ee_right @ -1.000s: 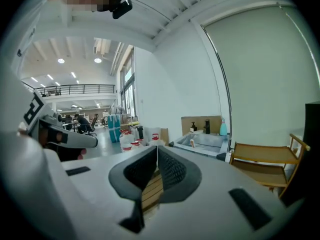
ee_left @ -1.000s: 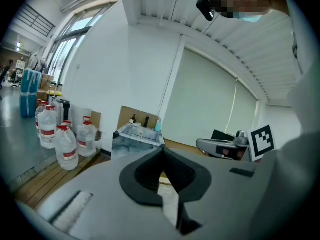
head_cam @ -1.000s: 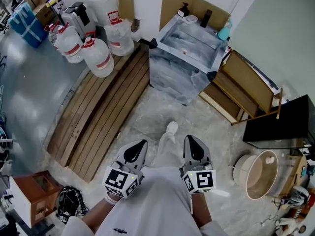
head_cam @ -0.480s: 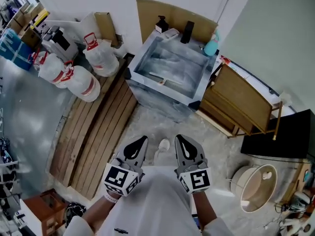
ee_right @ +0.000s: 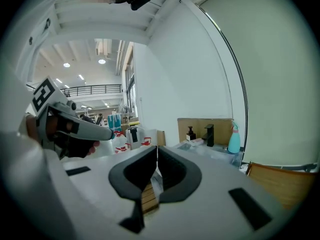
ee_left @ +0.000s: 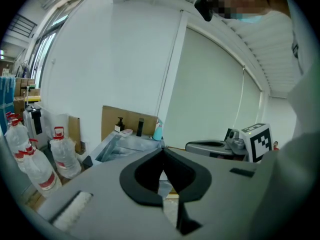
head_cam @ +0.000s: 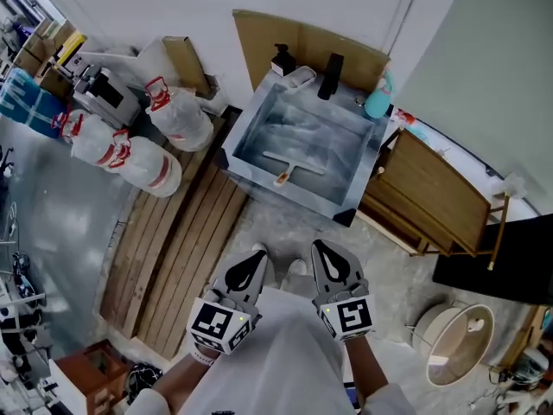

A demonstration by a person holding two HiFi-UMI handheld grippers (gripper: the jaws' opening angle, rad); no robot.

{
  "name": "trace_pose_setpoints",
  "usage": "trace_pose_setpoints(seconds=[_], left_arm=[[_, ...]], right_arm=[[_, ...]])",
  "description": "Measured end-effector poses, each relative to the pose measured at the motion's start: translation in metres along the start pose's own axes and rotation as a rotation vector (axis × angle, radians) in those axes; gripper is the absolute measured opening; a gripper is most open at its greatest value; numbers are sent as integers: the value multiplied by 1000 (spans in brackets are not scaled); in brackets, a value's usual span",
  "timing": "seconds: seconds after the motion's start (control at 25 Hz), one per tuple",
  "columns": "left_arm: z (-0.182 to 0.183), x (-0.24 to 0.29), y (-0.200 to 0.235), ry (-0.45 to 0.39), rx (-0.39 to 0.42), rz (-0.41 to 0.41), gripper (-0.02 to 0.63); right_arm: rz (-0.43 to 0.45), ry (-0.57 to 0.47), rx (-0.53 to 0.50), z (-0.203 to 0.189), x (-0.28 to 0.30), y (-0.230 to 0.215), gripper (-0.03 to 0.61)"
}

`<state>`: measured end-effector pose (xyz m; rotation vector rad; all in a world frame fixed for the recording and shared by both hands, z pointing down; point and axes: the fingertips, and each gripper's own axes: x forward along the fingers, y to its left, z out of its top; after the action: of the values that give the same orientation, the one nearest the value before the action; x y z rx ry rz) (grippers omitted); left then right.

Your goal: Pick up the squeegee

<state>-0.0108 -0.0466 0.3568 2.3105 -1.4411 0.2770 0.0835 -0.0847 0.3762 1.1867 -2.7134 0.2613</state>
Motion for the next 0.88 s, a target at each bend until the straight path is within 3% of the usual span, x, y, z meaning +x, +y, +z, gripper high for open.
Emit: trace_pose_setpoints(seconds=[0.44, 0.88], left_arm=[[27, 38, 42, 0, 18, -54, -2], [27, 60, 87, 29, -4, -51, -2]], right_arm=[[-63, 26, -25, 7, 39, -15, 8], [-30, 101, -70, 1, 91, -14, 9]])
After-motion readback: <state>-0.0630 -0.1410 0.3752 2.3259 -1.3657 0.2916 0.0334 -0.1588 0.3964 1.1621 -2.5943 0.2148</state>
